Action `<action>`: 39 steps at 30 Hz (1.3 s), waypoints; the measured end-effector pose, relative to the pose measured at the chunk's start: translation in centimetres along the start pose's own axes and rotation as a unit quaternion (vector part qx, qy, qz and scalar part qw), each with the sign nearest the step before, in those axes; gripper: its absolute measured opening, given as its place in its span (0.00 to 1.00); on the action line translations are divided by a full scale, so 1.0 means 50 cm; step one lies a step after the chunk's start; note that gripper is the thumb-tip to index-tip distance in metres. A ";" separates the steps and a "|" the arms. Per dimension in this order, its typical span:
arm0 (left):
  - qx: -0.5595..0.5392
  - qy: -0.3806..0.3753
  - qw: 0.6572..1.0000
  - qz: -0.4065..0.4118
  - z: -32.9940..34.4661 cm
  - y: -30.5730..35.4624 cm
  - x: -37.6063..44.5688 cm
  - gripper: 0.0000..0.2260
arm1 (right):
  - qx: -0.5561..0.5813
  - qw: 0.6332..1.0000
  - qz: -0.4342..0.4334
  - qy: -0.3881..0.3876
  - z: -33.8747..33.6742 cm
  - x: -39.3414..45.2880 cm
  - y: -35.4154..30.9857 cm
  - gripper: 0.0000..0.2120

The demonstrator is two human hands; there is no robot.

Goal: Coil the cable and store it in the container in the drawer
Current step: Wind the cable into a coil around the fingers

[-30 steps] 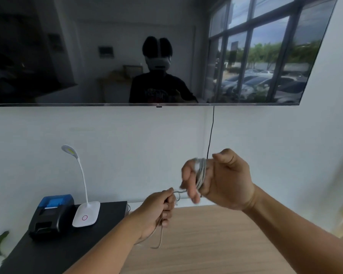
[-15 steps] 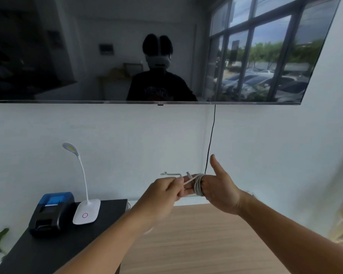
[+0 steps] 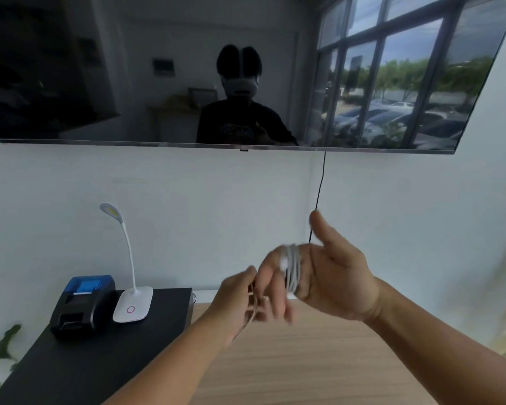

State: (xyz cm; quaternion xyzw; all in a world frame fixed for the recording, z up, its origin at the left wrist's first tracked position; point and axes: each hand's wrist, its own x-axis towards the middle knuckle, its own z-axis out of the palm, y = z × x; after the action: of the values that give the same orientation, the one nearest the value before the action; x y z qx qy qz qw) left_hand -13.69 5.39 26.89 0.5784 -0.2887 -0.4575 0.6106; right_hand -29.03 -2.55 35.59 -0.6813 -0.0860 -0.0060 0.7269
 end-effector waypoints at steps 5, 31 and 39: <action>-0.285 0.055 0.951 0.110 -0.008 0.110 0.017 0.18 | -0.135 0.964 0.224 -0.044 0.034 -0.023 0.053 0.53; -0.060 0.255 0.939 -0.221 -0.046 -0.105 -0.040 0.18 | 0.043 0.902 -0.050 0.428 -0.153 0.020 0.006 0.39; 0.138 0.148 0.955 0.217 0.024 0.181 0.006 0.23 | -0.075 0.910 -0.083 0.399 -0.145 0.041 -0.069 0.38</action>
State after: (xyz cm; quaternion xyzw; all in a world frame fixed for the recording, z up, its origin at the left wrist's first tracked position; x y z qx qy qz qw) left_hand -12.59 3.79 35.81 0.6418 -0.3739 -0.1783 0.6454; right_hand -26.57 -9.78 38.85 -0.6650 0.1552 -0.3441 0.6445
